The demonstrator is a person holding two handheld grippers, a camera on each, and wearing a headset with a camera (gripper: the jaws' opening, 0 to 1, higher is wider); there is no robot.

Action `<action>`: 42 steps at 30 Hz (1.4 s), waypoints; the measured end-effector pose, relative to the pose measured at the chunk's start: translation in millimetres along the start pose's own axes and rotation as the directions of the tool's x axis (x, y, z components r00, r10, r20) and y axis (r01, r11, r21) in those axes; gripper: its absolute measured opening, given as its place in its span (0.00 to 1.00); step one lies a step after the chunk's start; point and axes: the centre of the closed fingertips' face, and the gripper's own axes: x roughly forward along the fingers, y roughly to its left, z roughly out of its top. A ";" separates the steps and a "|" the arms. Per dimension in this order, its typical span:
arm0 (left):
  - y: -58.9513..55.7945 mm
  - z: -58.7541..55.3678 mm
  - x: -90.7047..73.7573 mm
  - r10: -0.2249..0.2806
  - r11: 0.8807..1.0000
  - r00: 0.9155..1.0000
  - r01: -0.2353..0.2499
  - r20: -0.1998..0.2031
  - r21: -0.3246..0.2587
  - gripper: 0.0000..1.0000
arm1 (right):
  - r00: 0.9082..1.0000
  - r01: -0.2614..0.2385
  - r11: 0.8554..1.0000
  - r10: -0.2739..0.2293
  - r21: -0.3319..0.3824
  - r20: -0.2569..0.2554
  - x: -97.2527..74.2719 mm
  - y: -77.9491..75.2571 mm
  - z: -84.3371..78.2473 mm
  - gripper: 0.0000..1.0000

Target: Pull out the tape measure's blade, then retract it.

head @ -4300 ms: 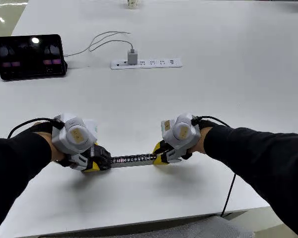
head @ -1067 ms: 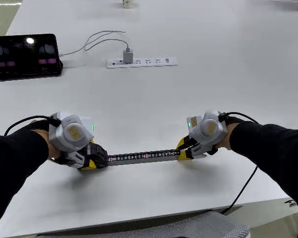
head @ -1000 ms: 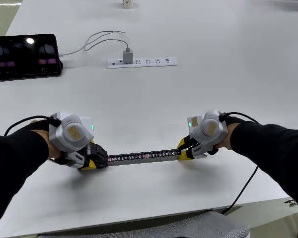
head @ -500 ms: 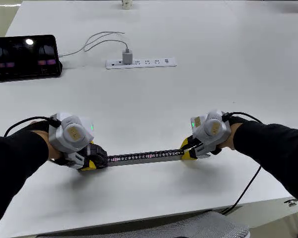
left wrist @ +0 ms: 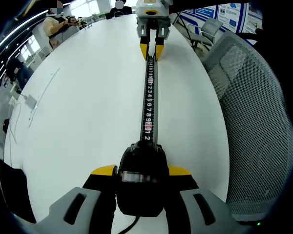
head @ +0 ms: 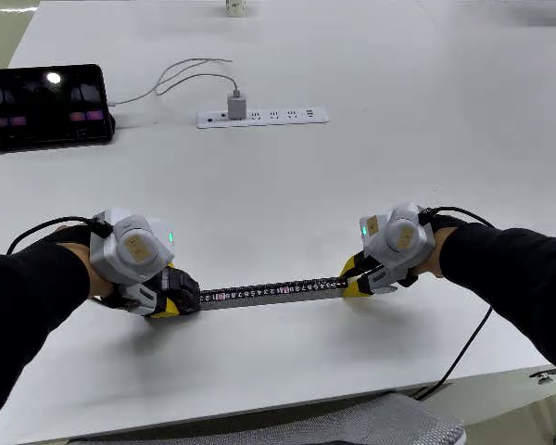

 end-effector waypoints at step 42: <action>0.4 4.3 2.4 0.014 1.000 1.000 -0.014 0.009 0.011 0.33 | 0.996 -0.007 0.999 0.010 0.032 -0.085 -5.9 -0.2 -5.0 0.12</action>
